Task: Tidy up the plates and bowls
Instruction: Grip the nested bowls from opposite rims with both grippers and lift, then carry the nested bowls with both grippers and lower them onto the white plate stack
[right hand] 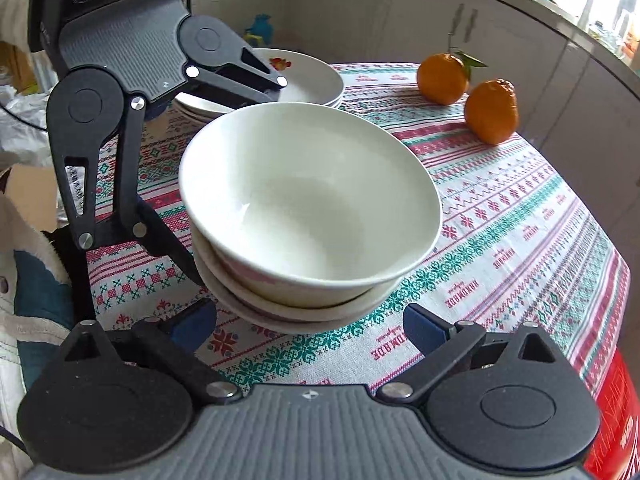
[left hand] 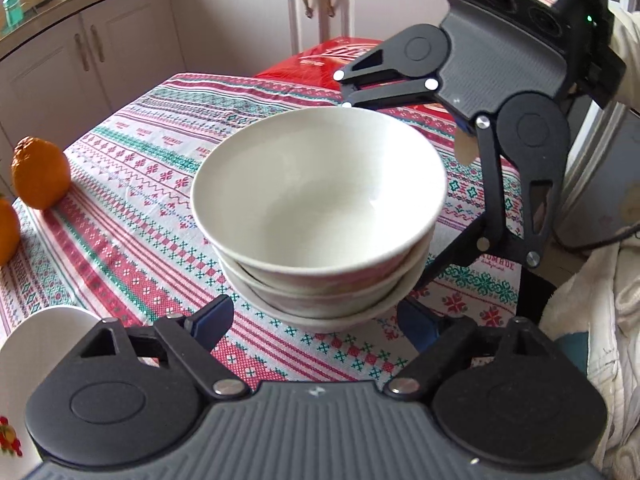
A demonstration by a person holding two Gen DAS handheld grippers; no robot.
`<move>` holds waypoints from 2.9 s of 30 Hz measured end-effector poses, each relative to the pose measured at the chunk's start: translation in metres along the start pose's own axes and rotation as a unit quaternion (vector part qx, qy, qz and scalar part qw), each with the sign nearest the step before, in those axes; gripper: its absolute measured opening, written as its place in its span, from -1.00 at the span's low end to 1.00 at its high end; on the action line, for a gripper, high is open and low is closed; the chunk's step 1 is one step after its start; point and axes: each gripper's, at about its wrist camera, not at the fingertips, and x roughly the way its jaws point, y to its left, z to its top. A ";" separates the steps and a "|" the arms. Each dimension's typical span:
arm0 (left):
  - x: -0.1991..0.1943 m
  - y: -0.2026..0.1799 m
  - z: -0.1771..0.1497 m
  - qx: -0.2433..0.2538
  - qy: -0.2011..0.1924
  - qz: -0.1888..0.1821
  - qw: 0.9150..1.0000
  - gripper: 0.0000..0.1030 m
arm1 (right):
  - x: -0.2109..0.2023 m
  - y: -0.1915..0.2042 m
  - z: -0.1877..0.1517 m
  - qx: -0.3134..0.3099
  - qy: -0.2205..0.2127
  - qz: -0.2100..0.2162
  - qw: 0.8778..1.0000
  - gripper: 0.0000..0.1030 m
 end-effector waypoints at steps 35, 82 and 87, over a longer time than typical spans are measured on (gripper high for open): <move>0.006 0.017 0.006 0.017 0.012 -0.060 0.998 0.56 | 0.004 -0.011 0.013 -0.004 0.019 0.058 0.998 0.71; -0.098 0.113 -0.087 -0.064 -0.005 0.065 0.996 0.55 | 0.100 0.026 0.195 -0.126 0.005 0.083 0.989 0.71; -0.098 0.116 -0.089 -0.066 -0.005 0.061 0.996 0.56 | 0.106 0.019 0.193 -0.114 0.006 0.094 0.989 0.71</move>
